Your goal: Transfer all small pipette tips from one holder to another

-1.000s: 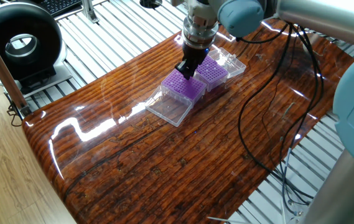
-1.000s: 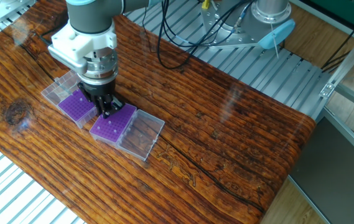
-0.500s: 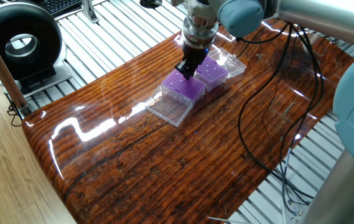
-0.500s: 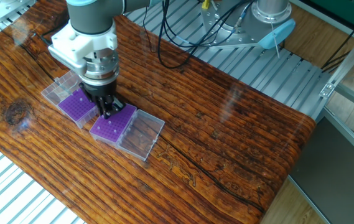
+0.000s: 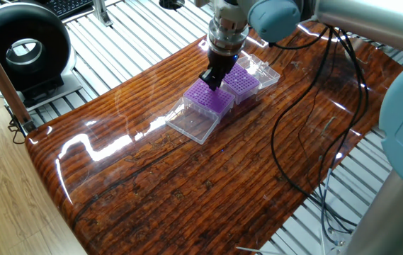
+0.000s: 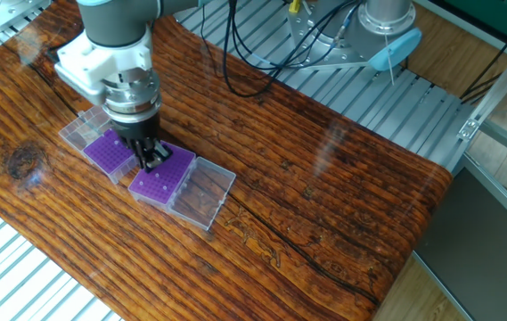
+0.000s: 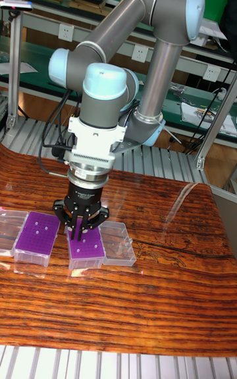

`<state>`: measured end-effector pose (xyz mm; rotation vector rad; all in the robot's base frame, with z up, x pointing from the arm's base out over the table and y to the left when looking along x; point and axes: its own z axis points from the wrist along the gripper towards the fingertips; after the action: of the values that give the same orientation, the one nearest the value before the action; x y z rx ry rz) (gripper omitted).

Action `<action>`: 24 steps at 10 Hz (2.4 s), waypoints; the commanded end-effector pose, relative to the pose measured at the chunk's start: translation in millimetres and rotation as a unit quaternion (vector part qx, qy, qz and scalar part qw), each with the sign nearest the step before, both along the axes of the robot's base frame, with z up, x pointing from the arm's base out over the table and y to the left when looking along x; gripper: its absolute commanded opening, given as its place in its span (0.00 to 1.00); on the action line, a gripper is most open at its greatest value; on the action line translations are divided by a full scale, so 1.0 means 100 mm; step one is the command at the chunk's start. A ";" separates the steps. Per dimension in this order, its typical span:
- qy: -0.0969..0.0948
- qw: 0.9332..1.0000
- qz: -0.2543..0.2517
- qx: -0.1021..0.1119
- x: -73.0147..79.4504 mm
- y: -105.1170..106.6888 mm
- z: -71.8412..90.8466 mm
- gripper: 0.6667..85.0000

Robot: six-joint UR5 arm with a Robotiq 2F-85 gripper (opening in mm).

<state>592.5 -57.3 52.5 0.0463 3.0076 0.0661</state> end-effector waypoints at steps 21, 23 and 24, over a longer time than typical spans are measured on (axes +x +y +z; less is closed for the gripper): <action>0.047 0.988 -0.143 0.020 -0.16 -0.05 0.00 0.26; 0.046 0.988 -0.144 0.018 -0.14 -0.08 -0.04 0.26; 0.045 0.988 -0.143 0.020 -0.12 -0.09 -0.05 0.26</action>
<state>577.2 -65.3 48.5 0.4855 3.0586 0.0786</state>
